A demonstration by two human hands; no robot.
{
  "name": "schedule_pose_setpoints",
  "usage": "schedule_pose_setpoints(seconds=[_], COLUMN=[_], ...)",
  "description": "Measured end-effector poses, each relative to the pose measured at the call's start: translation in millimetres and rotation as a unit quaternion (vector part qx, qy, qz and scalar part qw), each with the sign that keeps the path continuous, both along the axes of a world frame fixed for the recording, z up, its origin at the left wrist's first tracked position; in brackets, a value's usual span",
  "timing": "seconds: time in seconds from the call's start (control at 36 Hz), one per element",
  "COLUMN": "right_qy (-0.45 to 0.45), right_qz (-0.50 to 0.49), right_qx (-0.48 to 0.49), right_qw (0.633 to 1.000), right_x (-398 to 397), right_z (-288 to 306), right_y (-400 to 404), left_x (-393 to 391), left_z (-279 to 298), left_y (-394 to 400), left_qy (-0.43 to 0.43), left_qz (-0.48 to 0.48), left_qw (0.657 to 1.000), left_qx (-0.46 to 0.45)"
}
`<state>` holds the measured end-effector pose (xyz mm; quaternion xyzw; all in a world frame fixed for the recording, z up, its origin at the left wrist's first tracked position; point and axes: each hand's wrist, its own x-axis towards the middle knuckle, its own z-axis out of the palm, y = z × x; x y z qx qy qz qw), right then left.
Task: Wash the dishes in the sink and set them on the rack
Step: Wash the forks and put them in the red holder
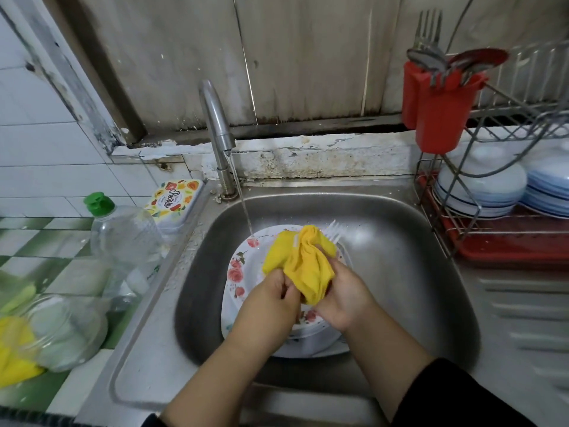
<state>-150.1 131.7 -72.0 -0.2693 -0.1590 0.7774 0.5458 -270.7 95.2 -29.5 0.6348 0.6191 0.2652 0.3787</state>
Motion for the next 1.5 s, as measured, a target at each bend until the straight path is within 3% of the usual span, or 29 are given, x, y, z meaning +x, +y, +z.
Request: schedule_pose_setpoints(seconds=[0.14,0.36,0.75,0.86,0.94,1.06,1.19,1.31,1.42,1.5], right_qy=[-0.09,-0.155,-0.087,-0.12,-0.076,-0.066,-0.069,-0.08,-0.08,-0.11], right_qz=[-0.104,-0.214,-0.022,-0.016,-0.087,-0.096,-0.08,-0.075,-0.076,-0.058], right_qx=[-0.081,-0.072,-0.08,-0.085,-0.099,-0.109,-0.125,-0.114,-0.097,-0.092], right_qw=[0.987,0.962,0.993,0.989,0.988,0.987,0.987,0.987,0.989,0.988], right_x=[4,20,-5,-2,9,4,-16,-1,7,-1], right_z=[-2,11,13,18,22,27,29,32,35,35], right_y=[10,10,-6,-4,5,4,-7,-4,0,-2], left_x=[-1,3,7,6,1,1,6,2,0,2], left_z=[6,13,10,11,12,14,21,28,34,38], left_y=[1,4,10,7,8,14,19,14,15,13], left_qy=[0.013,-0.001,-0.057,-0.088,-0.098,0.004,0.063,-0.027,-0.199,-0.286], left_qz=[-0.027,-0.042,0.023,0.028,0.017,0.023,0.006,0.004,0.133,0.053], left_qw=[0.999,0.998,0.994,0.988,0.985,0.996,0.995,0.994,0.966,0.948], left_qx=[-0.014,-0.044,-0.089,-0.121,-0.142,-0.09,-0.079,-0.106,-0.097,-0.129])
